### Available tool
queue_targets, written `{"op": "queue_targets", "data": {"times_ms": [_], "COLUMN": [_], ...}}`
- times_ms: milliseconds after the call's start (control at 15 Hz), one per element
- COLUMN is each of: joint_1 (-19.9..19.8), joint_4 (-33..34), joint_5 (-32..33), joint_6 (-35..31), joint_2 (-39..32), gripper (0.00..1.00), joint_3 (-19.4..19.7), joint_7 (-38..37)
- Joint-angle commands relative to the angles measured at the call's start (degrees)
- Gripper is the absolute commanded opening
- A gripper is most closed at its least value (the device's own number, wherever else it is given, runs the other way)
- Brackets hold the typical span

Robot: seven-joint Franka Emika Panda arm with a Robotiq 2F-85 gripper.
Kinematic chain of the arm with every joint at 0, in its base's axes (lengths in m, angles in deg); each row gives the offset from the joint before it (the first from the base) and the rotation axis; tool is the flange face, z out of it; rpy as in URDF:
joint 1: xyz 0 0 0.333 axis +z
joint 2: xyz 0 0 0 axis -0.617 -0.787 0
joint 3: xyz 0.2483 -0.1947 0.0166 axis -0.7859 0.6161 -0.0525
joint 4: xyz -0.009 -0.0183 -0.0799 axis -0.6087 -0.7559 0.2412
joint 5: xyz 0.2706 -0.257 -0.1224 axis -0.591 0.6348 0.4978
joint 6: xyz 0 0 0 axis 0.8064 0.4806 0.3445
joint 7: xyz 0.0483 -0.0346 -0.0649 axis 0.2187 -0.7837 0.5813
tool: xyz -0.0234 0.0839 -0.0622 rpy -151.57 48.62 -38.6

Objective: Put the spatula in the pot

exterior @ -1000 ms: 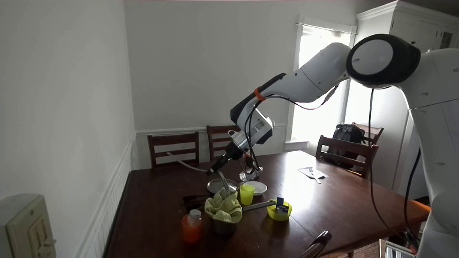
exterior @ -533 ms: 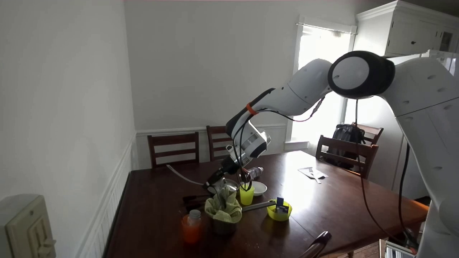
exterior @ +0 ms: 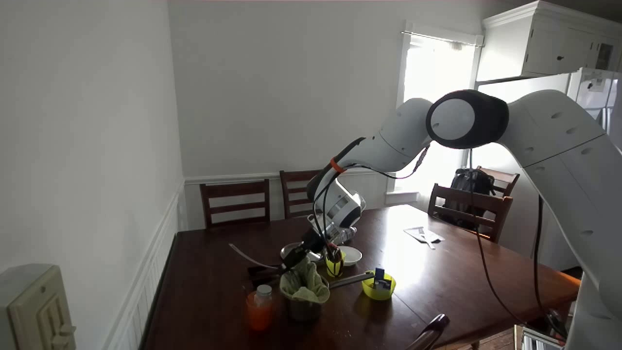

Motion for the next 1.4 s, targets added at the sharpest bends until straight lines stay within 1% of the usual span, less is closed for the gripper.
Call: {"op": "queue_targets", "data": {"times_ms": [0, 133, 267, 333, 400, 533, 933, 1067, 1333], "joint_1": [0.9, 1.2, 1.2, 1.1, 1.0, 0.6, 0.3, 0.2, -1.8], "joint_4": [-0.7, -0.7, -0.6, -0.5, -0.4, -0.5, -2.4, -2.6, -6.2], "joint_5": [3.4, 4.6, 7.1, 7.7, 8.8, 9.0, 8.8, 8.3, 2.5], "joint_6": [3.9, 4.3, 5.9, 6.7, 7.3, 8.0, 5.5, 4.5, 1.6], "joint_2": [-0.8, -1.2, -1.5, -1.5, -1.3, -0.3, 4.9, 6.2, 13.3], "gripper": [0.04, 0.04, 0.04, 0.43, 0.45, 0.56, 0.98, 1.0, 1.0], "joint_3": [2.5, 3.2, 3.8, 3.8, 4.0, 4.1, 5.1, 5.3, 4.9], "joint_7": [-3.6, -5.2, -7.3, -7.8, -8.6, -8.4, -4.8, -3.7, 8.4]}}
